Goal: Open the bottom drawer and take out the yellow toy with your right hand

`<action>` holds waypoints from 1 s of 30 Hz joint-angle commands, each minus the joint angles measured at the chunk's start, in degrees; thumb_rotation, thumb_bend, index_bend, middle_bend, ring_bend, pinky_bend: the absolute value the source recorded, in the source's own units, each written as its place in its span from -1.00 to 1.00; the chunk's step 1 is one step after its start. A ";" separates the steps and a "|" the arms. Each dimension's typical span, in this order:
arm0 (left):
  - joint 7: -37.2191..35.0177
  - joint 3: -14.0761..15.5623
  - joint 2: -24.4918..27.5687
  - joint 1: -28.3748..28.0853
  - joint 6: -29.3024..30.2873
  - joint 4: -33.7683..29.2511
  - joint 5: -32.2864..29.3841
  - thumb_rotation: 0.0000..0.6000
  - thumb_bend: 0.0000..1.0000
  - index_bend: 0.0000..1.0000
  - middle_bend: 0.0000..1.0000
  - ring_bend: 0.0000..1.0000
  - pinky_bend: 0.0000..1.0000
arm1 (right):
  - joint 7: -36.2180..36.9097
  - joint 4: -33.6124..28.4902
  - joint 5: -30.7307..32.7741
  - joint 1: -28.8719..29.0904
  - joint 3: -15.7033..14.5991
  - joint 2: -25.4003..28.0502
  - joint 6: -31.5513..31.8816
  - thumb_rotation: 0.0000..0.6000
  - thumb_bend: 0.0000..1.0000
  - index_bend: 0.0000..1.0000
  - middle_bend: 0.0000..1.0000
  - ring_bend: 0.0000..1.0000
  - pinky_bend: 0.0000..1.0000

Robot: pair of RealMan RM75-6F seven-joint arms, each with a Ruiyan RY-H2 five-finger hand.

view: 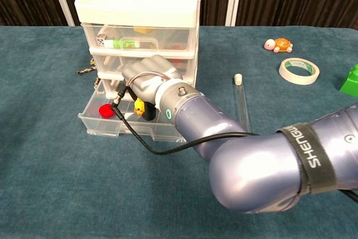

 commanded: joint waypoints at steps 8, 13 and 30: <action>0.17 0.03 -0.02 0.01 0.03 0.00 -0.01 1.00 -0.04 -0.84 -1.00 -1.00 -1.00 | -0.25 -9.93 -0.80 -3.06 0.18 5.15 3.12 1.00 -0.16 0.08 1.00 1.00 1.00; 0.38 0.05 -0.11 -0.02 0.03 0.09 0.02 1.00 -0.04 -0.84 -1.00 -1.00 -1.00 | 0.10 -17.54 -1.80 -6.17 -0.48 10.20 6.43 1.00 -0.16 0.08 1.00 1.00 1.00; 0.69 0.02 -0.34 0.18 0.54 0.01 0.06 1.00 -0.04 -0.84 -1.00 -1.00 -1.00 | 4.05 -32.41 -3.95 -16.10 -8.17 24.55 10.61 1.00 -0.16 0.09 1.00 1.00 1.00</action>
